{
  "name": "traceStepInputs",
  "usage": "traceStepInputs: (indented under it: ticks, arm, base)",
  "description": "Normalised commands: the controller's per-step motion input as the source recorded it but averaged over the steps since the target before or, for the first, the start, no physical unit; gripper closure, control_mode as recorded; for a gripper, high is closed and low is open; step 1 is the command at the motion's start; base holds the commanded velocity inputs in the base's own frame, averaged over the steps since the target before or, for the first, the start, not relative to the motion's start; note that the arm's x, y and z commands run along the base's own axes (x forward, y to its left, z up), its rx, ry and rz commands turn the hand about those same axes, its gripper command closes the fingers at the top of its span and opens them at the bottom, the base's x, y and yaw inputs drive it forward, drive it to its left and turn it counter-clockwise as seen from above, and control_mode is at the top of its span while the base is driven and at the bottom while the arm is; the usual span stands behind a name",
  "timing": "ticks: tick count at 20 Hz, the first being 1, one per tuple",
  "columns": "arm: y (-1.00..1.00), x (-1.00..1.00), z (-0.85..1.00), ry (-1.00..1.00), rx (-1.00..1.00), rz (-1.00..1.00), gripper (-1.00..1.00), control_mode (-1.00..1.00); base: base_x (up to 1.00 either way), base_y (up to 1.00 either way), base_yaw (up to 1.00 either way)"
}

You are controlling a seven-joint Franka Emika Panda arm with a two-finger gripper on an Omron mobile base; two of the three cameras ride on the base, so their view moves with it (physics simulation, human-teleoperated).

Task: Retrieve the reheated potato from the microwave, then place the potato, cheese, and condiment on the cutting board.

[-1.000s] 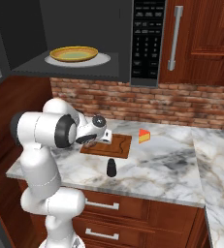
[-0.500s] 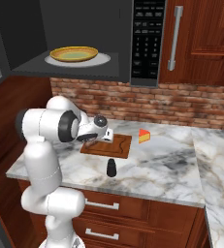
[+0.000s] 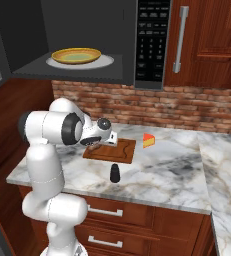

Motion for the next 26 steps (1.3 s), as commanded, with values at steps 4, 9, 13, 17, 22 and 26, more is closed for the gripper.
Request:
traceStepInputs:
  ticks: [4,9,13,17,22,26]
  arm:
    - [0.00,-0.08,-0.21,0.00,-0.03,0.00,-1.00,-1.00]
    - [0.00,-0.07,-0.04,0.00,-0.01,0.00,-1.00,-1.00]
    - [-0.07,-0.13,0.01,-0.04,0.00,-0.01,-1.00,-1.00]
    - [-0.09,-0.07,0.13,-0.07,0.00,-0.03,-1.00,-1.00]
    - [-0.11,-0.13,0.23,-0.06,0.00,-0.07,-1.00,-1.00]
    - [-0.17,-0.41,0.26,-0.03,0.00,-0.11,-1.00,-1.00]
  base:
    - [0.00,0.00,0.00]
    - [0.00,0.00,0.00]
    - [0.00,0.00,0.00]
    - [0.00,0.00,0.00]
    - [0.00,0.00,0.00]
    - [0.00,0.00,0.00]
